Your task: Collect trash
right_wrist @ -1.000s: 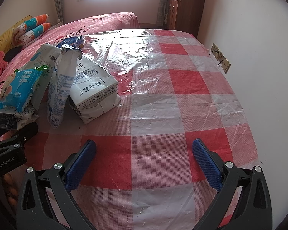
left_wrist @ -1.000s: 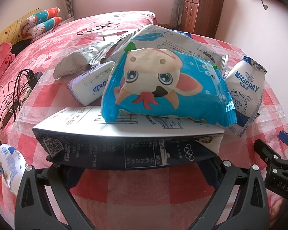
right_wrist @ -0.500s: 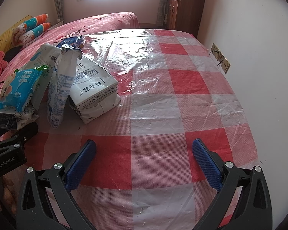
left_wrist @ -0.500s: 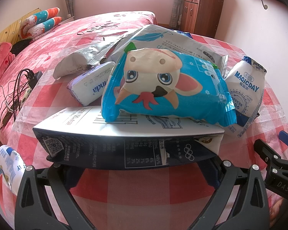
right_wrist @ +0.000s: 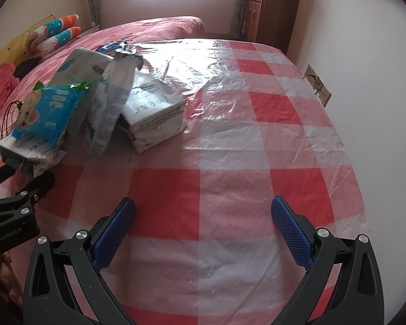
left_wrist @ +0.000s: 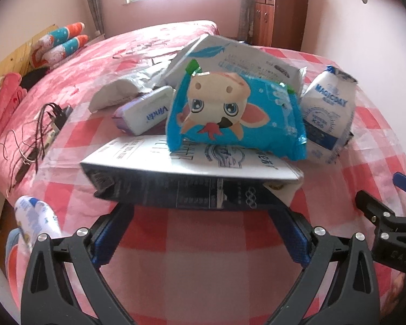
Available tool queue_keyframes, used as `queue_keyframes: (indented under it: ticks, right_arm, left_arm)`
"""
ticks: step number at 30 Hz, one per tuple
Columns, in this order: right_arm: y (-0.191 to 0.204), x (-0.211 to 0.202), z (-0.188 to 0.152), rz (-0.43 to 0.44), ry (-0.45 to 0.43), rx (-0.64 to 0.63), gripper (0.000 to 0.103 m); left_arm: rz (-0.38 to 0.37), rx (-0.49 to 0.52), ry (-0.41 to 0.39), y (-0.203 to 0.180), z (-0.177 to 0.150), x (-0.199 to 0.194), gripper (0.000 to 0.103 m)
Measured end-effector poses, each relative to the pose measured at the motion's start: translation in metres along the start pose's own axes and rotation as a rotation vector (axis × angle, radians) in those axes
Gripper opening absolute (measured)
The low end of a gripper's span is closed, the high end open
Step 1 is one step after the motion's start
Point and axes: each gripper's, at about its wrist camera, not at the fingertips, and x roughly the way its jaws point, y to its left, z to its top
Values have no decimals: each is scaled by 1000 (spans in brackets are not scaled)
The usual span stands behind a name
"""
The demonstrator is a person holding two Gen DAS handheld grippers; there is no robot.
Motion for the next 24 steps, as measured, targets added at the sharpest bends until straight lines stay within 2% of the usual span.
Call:
queue_keyframes:
  ticks: [7, 16, 24]
  right_arm:
    - [0, -16, -12, 17, -26, 32, 99]
    - [14, -65, -10, 8, -196, 7, 99]
    - [26, -109, -10, -2, -319, -20, 99]
  left_arm:
    - [17, -8, -76, 7, -6, -29, 99]
    - [18, -39, -207, 26, -5, -71, 99]
    - [11, -90, -367, 40, -6, -115, 99]
